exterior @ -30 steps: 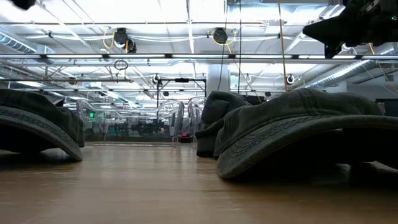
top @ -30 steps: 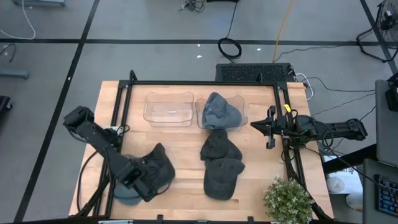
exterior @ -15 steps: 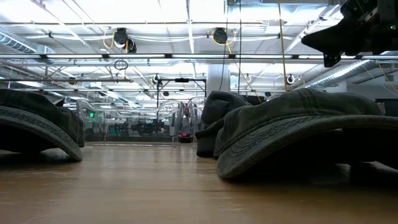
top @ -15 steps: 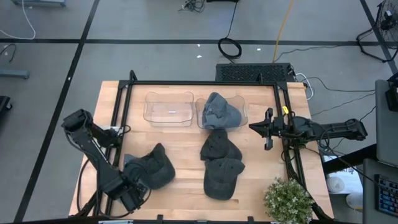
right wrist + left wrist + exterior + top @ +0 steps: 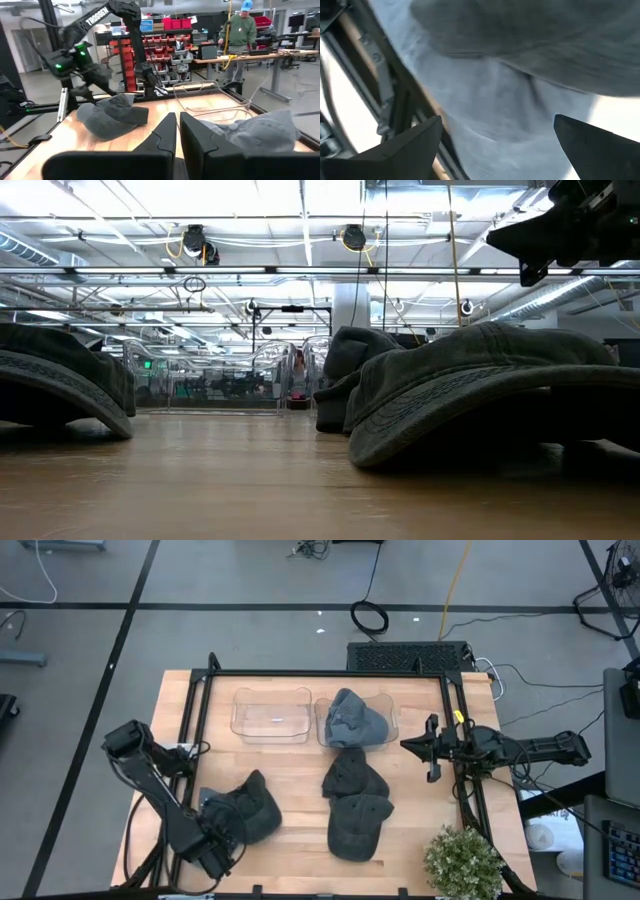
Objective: Pick & Place hat
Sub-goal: Put the blue cap into the right transparent bin
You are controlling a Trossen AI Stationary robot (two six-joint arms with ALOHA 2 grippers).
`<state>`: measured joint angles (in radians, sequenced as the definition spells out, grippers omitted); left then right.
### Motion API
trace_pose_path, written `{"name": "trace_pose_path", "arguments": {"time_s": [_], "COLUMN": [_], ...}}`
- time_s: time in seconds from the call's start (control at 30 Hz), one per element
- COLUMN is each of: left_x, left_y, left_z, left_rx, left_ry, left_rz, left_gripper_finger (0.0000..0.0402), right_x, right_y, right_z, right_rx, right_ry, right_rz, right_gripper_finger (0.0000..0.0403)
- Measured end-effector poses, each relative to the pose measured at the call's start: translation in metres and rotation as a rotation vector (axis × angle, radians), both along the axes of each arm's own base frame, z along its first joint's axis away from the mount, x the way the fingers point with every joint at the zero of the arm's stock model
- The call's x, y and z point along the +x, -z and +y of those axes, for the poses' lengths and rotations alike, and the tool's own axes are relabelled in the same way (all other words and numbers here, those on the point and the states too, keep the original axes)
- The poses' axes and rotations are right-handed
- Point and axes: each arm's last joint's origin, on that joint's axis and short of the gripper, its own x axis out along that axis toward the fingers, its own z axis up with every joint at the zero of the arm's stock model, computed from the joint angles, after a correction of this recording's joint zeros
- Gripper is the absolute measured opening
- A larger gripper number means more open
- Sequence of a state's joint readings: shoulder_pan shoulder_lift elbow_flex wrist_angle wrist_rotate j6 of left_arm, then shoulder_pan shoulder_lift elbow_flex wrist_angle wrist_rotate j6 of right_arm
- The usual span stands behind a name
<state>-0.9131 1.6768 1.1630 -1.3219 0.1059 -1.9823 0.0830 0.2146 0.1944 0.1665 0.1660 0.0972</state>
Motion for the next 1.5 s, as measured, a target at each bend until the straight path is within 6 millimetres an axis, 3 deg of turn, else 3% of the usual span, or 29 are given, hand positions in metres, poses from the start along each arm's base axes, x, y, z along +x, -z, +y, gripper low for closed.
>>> {"name": "trace_pose_path", "arguments": {"time_s": [0.27, 0.43, 0.6, 0.87, 1.0, 1.13, 1.5], "left_x": [-0.005, 0.002, 0.009, 0.014, 0.017, 0.019, 0.009], "left_y": [0.031, 0.038, 0.037, 0.035, 0.021, -0.007, -0.088], "left_z": [0.008, 0.006, 0.008, 0.012, 0.014, 0.014, 0.034], "left_rx": [-0.043, -0.122, -0.167, -0.192, -0.230, -0.238, -0.011], "left_ry": [0.002, 0.014, 0.040, 0.052, 0.041, 0.057, 0.037], "left_rz": [0.027, -0.017, -0.033, -0.017, -0.061, -0.177, -0.267], "left_gripper_finger": [0.0395, 0.0374, 0.0270, 0.0025, 0.0022, 0.0011, 0.0010], "right_x": [0.000, 0.000, 0.000, 0.000, 0.000, 0.000, 0.002], "right_y": [-0.001, -0.001, -0.001, -0.001, -0.001, -0.001, 0.001], "right_z": [0.001, 0.001, 0.001, 0.000, 0.000, 0.000, 0.001], "right_rx": [0.015, 0.015, 0.015, 0.022, 0.022, 0.022, 0.024], "right_ry": [-0.019, -0.020, -0.019, -0.016, -0.016, -0.016, -0.015], "right_rz": [-0.012, -0.015, -0.015, -0.011, -0.010, -0.010, 0.009], "right_gripper_finger": [0.0016, 0.0016, 0.0014, 0.0013, 0.0013, 0.0013, 0.0013]}}
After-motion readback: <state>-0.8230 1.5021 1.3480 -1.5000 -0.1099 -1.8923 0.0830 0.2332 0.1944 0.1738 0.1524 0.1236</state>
